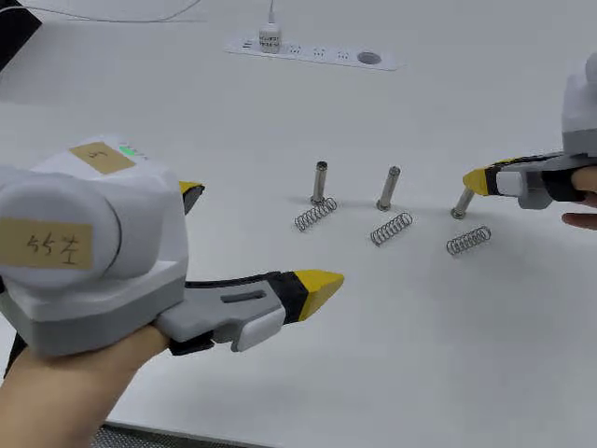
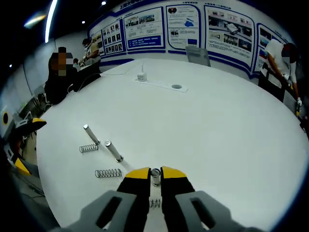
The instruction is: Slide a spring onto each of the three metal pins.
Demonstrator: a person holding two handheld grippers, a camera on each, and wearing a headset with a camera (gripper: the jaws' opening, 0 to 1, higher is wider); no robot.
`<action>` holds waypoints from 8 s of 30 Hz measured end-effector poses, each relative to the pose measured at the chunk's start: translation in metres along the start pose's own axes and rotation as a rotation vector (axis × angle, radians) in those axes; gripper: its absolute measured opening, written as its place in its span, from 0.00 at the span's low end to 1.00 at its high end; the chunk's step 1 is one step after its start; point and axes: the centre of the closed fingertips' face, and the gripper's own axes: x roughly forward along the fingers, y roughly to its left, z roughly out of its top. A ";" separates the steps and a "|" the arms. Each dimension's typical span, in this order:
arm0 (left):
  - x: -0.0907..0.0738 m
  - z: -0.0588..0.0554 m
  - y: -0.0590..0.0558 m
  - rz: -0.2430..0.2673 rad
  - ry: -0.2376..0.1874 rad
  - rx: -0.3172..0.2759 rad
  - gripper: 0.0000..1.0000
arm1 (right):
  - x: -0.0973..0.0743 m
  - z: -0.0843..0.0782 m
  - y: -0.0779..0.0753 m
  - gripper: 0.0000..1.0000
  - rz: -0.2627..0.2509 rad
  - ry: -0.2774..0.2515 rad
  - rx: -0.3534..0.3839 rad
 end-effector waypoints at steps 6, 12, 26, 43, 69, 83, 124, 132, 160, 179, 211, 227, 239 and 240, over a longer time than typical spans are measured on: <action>0.000 0.001 -0.001 -0.001 -0.003 0.005 0.93 | 0.001 -0.001 0.002 0.09 0.004 -0.005 -0.030; 0.000 -0.001 -0.001 -0.004 0.002 0.005 0.92 | 0.002 -0.001 0.001 0.09 0.001 -0.010 -0.033; 0.001 -0.002 0.000 0.001 0.007 0.023 0.89 | -0.001 0.011 -0.003 0.21 0.001 -0.067 -0.065; 0.009 -0.008 -0.005 -0.004 0.050 0.138 0.81 | -0.035 0.018 0.017 0.33 0.069 -0.214 0.029; 0.055 -0.014 0.019 -0.052 0.178 0.137 0.54 | -0.078 0.003 0.072 0.50 0.160 -0.354 -0.017; 0.084 -0.033 0.025 -0.080 0.247 0.143 0.40 | -0.085 -0.010 0.085 0.56 0.138 -0.361 0.036; 0.112 -0.048 0.024 -0.168 0.309 0.171 0.10 | -0.085 -0.027 0.068 0.68 0.085 -0.360 0.050; 0.103 -0.046 0.027 -0.138 0.291 0.156 0.10 | -0.086 -0.026 0.069 0.67 0.092 -0.369 0.078; 0.040 0.034 -0.034 -0.259 -0.076 -0.046 0.10 | -0.083 0.042 0.124 0.45 0.324 -0.495 0.225; 0.025 0.051 -0.056 -0.341 -0.214 -0.051 0.10 | -0.078 0.052 0.144 0.24 0.485 -0.498 0.469; 0.030 0.033 -0.060 -0.320 -0.140 0.068 0.11 | -0.070 0.048 0.166 0.11 0.512 -0.462 0.314; 0.035 0.014 -0.048 -0.247 -0.036 0.158 0.15 | -0.058 0.071 0.165 0.11 0.461 -0.481 0.153; 0.037 0.005 -0.040 -0.219 0.002 0.138 0.26 | -0.035 0.094 0.148 0.11 0.404 -0.510 0.103; 0.037 0.005 -0.039 -0.217 0.004 0.138 0.26 | -0.033 0.095 0.147 0.11 0.402 -0.510 0.105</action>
